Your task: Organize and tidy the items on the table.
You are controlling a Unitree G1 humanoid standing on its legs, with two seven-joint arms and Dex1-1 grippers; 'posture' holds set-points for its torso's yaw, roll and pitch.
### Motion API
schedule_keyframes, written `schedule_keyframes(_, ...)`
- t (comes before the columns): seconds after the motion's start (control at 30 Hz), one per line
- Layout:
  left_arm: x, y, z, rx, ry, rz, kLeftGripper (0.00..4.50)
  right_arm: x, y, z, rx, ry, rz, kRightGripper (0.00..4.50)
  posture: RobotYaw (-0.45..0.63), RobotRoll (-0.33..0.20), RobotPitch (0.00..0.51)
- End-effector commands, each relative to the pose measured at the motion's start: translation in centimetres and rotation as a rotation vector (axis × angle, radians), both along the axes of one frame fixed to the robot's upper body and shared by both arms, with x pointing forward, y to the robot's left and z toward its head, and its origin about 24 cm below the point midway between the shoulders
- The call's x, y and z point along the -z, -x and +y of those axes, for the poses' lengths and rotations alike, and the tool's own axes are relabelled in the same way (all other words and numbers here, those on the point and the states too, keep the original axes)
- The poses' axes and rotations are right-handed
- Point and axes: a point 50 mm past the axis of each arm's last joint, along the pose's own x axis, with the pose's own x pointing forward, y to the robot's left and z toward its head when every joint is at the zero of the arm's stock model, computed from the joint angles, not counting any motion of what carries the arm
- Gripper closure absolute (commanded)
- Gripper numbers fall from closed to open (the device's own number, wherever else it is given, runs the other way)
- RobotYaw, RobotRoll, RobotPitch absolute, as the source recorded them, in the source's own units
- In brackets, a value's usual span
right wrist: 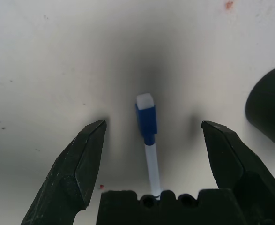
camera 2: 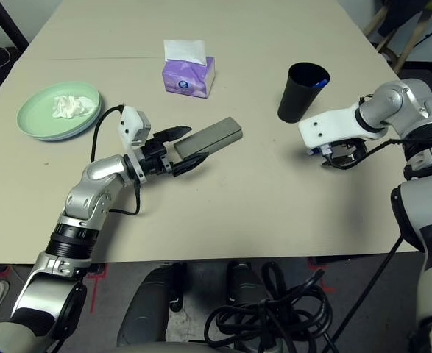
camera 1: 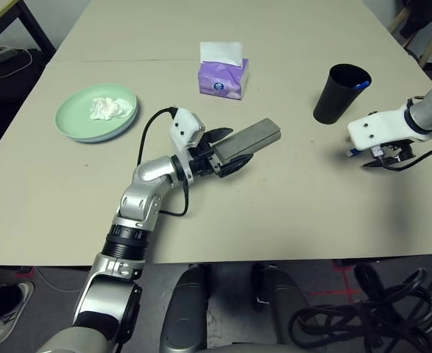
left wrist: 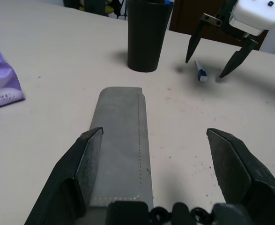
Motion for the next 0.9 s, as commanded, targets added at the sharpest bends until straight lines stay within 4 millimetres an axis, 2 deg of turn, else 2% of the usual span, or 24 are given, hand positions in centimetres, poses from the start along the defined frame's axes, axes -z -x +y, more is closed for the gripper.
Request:
schedule_keyframes(0.03, -0.3, 0.4, 0.1, 0.003, 0.008, -0.005, 0.0, -1.5, -0.1, 0.2, -0.043, 0.067, -0.036, 0.03, 0.16, 0.0, 0.273)
schedule_keyframes(0.33, 0.0, 1.0, 0.6, -0.026, 0.005, 0.001, 0.0, -1.7, -0.4, 1.1, -0.087, 0.143, -0.003, 0.03, 0.2, 0.0, 0.276)
schedule_keyframes(0.5, 0.1, 1.3, 0.7, -0.041, 0.005, 0.007, 0.0, -1.9, -0.2, 1.1, -0.06, 0.156, 0.059, 0.03, 0.21, 0.0, 0.283)
schedule_keyframes(0.9, 0.1, 1.5, 0.8, -0.051, 0.007, 0.014, 0.0, -1.6, -0.3, 0.6, -0.024, 0.194, 0.055, 0.03, 0.21, 0.0, 0.287)
